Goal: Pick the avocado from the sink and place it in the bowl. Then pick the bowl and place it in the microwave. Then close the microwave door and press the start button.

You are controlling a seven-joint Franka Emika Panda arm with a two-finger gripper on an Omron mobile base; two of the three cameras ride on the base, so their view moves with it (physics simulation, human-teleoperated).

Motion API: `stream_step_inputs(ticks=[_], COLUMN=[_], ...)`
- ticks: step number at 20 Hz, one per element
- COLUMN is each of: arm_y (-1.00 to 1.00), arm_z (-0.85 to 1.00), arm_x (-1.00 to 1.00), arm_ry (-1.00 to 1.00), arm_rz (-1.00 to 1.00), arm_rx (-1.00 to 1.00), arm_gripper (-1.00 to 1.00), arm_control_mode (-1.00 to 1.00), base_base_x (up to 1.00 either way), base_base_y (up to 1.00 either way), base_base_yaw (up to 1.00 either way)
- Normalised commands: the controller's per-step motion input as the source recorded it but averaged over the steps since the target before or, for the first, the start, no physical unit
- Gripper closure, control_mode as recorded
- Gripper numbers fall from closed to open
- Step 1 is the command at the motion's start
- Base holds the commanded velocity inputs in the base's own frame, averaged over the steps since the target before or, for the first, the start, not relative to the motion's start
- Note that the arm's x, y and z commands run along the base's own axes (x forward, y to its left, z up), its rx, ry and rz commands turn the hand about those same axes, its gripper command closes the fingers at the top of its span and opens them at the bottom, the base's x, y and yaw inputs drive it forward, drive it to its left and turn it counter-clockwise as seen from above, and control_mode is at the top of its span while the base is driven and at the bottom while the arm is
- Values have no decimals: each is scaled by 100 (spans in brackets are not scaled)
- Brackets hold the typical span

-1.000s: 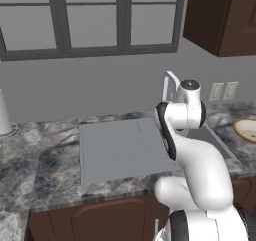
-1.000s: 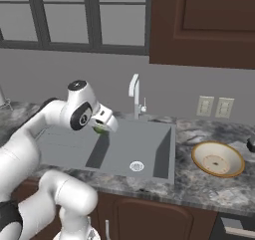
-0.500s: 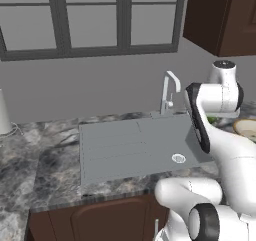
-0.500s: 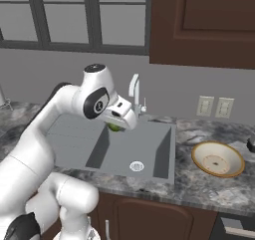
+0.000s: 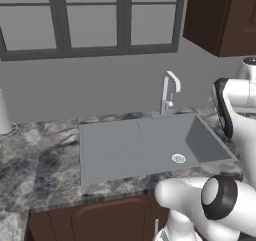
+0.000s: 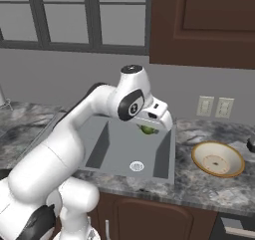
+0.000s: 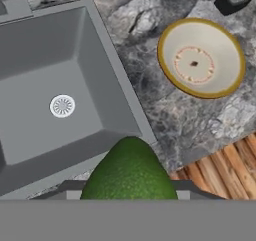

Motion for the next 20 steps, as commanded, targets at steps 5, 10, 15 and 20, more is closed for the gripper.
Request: stream_step_inputs(ticks=[5,10,15,20], arm_y=[-100,-100,-99,-77], arm_z=[0,-21,-80,-76], arm_x=[40,50,35,54], arm_ry=[3,8,2,0], arm_rz=[0,5,12,14], arm_rx=[0,0,-1,-4], arm_gripper=[100,100,100,100], arm_control_mode=[-100,-100,-100,-100], base_base_x=[0,0,0,0], base_base_y=[0,0,0,0], base_base_yaw=[0,0,0,0])
